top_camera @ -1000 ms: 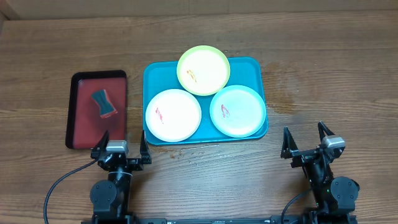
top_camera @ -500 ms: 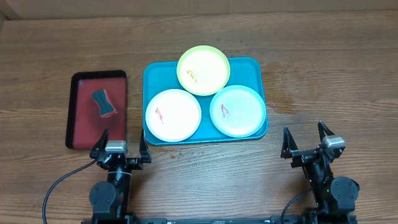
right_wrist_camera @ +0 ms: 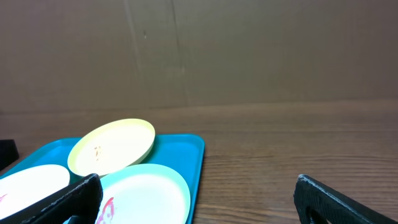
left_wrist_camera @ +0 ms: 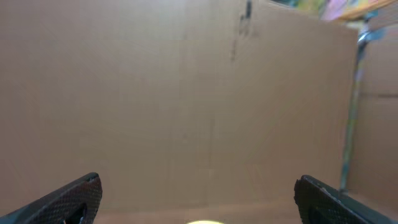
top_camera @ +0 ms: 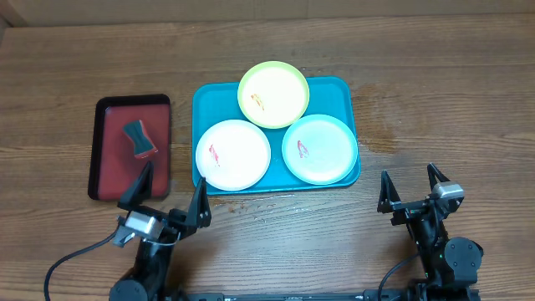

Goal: Clean dirty plates on tray and stack at the side
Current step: 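Move the left gripper over the sponge on the black tray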

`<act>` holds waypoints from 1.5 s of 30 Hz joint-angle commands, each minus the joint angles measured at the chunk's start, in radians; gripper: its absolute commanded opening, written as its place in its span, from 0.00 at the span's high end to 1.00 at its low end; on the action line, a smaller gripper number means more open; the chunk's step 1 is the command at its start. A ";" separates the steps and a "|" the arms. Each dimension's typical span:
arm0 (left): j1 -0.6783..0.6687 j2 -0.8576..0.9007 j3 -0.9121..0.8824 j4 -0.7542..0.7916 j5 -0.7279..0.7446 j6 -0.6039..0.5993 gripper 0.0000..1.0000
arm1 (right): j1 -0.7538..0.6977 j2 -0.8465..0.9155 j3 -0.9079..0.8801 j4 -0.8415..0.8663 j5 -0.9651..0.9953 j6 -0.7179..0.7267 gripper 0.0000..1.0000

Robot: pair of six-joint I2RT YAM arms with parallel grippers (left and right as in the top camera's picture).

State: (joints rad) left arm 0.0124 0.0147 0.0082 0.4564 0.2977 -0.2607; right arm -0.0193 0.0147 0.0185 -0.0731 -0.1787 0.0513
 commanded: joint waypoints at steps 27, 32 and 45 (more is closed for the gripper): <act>-0.005 0.083 0.235 -0.315 -0.280 0.271 0.00 | -0.005 -0.012 -0.010 0.005 0.005 -0.007 0.00; -0.005 0.323 0.460 -0.498 -0.393 0.284 0.00 | -0.005 -0.012 -0.010 0.005 0.005 -0.007 0.00; 0.010 0.946 1.014 -0.881 -0.240 0.338 0.00 | -0.005 -0.012 -0.010 0.005 0.005 -0.007 0.00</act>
State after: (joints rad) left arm 0.0128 0.9150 0.9558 -0.4126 0.0490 0.0784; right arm -0.0193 0.0147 0.0185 -0.0723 -0.1783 0.0509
